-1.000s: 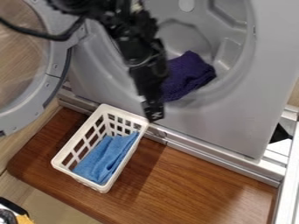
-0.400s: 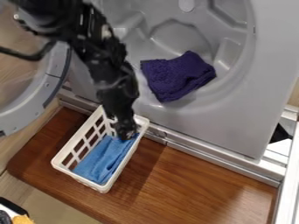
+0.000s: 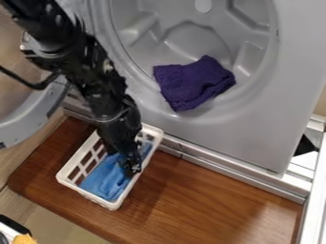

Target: Move the blue towel out of the white object

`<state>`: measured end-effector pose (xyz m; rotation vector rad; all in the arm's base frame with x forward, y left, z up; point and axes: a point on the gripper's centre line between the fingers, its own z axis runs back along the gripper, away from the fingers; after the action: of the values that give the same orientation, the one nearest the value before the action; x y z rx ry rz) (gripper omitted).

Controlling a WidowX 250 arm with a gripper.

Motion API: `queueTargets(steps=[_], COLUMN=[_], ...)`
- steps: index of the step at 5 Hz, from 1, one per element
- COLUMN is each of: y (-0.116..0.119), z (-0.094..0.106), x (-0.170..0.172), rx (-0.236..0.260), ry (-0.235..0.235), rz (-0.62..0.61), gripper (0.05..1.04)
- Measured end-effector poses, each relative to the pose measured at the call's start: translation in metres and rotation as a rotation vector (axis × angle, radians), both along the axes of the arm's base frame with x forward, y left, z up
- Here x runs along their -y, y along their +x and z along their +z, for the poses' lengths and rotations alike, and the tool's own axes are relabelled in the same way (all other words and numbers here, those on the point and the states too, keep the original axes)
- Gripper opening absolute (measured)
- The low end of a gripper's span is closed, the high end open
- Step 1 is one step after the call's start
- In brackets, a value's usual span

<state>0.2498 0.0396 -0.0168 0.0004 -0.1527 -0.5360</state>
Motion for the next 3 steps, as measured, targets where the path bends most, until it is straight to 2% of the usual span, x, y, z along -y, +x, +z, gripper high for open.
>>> queueTargets(steps=[1,2,3], y=[-0.006,-0.008,-0.009], z=[-0.016,-0.034,-0.04], x=[-0.001,-0.001,-0.003], rx=[-0.028,-0.049,-0.064], ry=[-0.005,-0.034,-0.019], rz=[0.021,0.03,0.039], gripper=[1.0,0.952,0.664])
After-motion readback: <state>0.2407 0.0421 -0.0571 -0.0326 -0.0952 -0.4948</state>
